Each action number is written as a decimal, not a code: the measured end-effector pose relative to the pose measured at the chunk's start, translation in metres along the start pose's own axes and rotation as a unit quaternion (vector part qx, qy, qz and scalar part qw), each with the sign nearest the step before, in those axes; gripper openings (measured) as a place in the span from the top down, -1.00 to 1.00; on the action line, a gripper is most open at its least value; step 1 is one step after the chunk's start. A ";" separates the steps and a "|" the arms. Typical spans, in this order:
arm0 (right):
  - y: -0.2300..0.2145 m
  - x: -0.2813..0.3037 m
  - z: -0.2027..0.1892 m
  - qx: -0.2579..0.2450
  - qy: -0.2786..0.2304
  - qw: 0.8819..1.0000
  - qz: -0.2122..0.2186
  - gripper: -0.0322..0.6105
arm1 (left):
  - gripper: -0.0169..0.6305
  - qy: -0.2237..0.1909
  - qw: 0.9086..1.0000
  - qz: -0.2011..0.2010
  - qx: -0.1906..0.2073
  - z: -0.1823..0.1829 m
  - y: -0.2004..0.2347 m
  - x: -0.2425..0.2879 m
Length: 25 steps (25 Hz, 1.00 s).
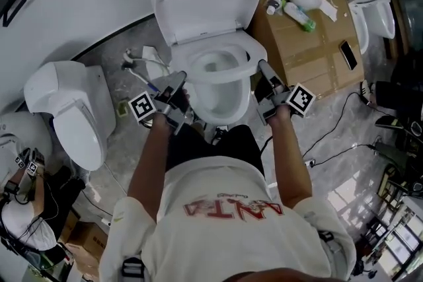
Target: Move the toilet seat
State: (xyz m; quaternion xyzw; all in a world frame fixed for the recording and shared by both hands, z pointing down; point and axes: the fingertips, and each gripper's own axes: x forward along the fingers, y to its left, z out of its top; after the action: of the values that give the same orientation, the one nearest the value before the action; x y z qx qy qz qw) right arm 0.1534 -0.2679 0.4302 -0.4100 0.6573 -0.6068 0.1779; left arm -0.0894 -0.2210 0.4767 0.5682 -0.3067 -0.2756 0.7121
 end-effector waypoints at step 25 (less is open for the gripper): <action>0.051 0.129 0.078 0.030 -0.062 0.997 0.040 0.35 | 0.25 -0.038 0.998 -0.043 0.035 0.100 -0.054 0.065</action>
State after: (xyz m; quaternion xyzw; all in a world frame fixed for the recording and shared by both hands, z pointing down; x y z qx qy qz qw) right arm 0.1165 -0.4200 0.4007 -0.4146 0.6427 -0.5918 0.2547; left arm -0.1238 -0.3445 0.4491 0.5942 -0.3182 -0.3166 0.6674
